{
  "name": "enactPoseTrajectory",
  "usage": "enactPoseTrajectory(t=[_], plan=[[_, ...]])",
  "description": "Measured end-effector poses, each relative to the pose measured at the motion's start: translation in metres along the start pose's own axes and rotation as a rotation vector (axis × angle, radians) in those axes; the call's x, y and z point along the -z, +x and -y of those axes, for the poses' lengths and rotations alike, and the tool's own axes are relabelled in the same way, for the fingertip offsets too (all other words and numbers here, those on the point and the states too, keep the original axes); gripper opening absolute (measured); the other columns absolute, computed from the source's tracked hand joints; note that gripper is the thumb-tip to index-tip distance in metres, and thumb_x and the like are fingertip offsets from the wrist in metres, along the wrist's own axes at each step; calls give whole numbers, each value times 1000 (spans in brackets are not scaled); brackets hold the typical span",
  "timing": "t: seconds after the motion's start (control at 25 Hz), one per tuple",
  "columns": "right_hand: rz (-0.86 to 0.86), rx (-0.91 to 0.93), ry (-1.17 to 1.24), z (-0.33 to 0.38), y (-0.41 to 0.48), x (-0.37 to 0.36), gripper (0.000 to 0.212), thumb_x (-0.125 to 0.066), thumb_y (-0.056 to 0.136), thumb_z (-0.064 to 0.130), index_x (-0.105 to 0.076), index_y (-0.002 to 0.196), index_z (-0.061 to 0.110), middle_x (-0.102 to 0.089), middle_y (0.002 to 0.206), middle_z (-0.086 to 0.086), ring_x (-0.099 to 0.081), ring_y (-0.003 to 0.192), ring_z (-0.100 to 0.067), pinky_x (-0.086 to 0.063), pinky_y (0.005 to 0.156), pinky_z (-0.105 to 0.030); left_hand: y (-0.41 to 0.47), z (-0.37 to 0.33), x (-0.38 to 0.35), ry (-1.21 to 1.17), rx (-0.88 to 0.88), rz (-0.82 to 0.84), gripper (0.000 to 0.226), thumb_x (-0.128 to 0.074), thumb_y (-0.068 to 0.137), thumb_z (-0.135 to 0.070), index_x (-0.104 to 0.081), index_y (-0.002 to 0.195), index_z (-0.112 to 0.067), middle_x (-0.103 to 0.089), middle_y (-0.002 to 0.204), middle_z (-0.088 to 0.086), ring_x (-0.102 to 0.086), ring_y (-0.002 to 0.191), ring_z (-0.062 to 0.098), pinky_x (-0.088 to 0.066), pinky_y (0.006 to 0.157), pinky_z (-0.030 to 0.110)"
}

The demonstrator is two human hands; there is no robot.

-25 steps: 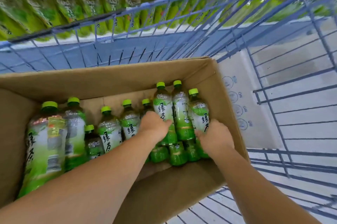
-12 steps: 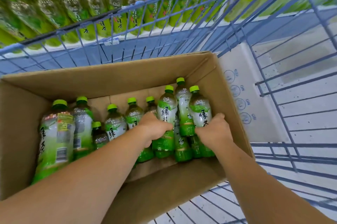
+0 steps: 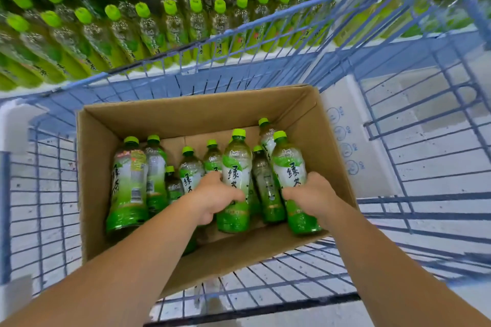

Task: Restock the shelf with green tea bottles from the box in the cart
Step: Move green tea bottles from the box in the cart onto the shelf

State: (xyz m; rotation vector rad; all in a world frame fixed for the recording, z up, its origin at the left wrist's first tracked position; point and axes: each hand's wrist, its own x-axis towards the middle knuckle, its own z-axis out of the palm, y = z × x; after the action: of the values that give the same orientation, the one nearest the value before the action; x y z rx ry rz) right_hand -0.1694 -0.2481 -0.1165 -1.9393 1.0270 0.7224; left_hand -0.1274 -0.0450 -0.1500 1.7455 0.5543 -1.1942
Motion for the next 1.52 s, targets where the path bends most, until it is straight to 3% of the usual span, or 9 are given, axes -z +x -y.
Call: enactPoseTrajectory(t=[0.08,0.2,0.32,0.4,0.56,0.72,1.12,1.4,1.52], plan=[[4,32,2,8,-25,2,18,-77,75,15,-61,83,11,-66,84,-8,-64,75,-23,-49,64,-31,-26,-3,9,-7,-16,-29,59,-84,70,-14,-53,120,-11,-64,117,5,-61,107,26,-50,95,41],[-7,70,11,22,-63,6,29,-76,71,20,-64,93,4,-65,82,-8,-63,72,-24,-48,62,-34,-78,-11,26,-21,-43,-64,31,-80,77,-6,-60,98,-15,-68,110,13,-65,100,29,-52,97,50],[-2,109,14,43,-111,8,40,-79,73,26,-58,101,8,-65,94,-12,-63,76,-24,-49,64,-37,-131,-17,45,-70,-89,-76,28,-76,83,-4,-52,87,-18,-64,97,5,-60,86,19,-51,91,42],[1,130,31,58,-137,7,38,-80,77,26,-56,103,10,-64,100,-15,-62,77,-24,-50,64,-38,-161,-17,61,-104,-114,-101,32,-76,83,-6,-49,95,-18,-60,96,1,-57,84,16,-50,87,39],[-10,211,51,88,-179,-10,35,-79,77,25,-62,104,10,-69,100,-17,-66,83,-27,-56,72,-44,-213,-5,101,-155,-166,-181,38,-82,72,-9,-63,104,-17,-73,102,6,-69,94,25,-57,89,48],[34,292,16,128,-220,-48,52,-79,73,32,-56,115,14,-65,105,-8,-64,88,-26,-54,70,-40,-252,16,154,-239,-224,-262,38,-83,68,-7,-66,101,-14,-75,98,6,-72,90,23,-60,83,46],[52,455,96,243,-319,-178,36,-78,79,23,-59,109,19,-67,98,0,-64,84,-15,-48,61,-30,-309,75,332,-273,-345,-350,38,-78,78,-3,-55,106,-14,-69,101,9,-69,89,21,-59,79,41],[-5,493,111,341,-343,-281,36,-78,73,34,-60,103,25,-70,95,2,-67,83,-19,-58,76,-45,-312,81,474,-173,-421,-363,42,-79,79,-14,-52,110,-20,-66,105,3,-66,93,19,-57,81,41],[18,545,100,388,-326,-309,35,-78,78,29,-60,107,23,-68,96,4,-64,83,-14,-52,66,-35,-290,66,519,-189,-446,-404,40,-77,80,-12,-52,110,-20,-67,103,3,-67,91,19,-58,77,38]])
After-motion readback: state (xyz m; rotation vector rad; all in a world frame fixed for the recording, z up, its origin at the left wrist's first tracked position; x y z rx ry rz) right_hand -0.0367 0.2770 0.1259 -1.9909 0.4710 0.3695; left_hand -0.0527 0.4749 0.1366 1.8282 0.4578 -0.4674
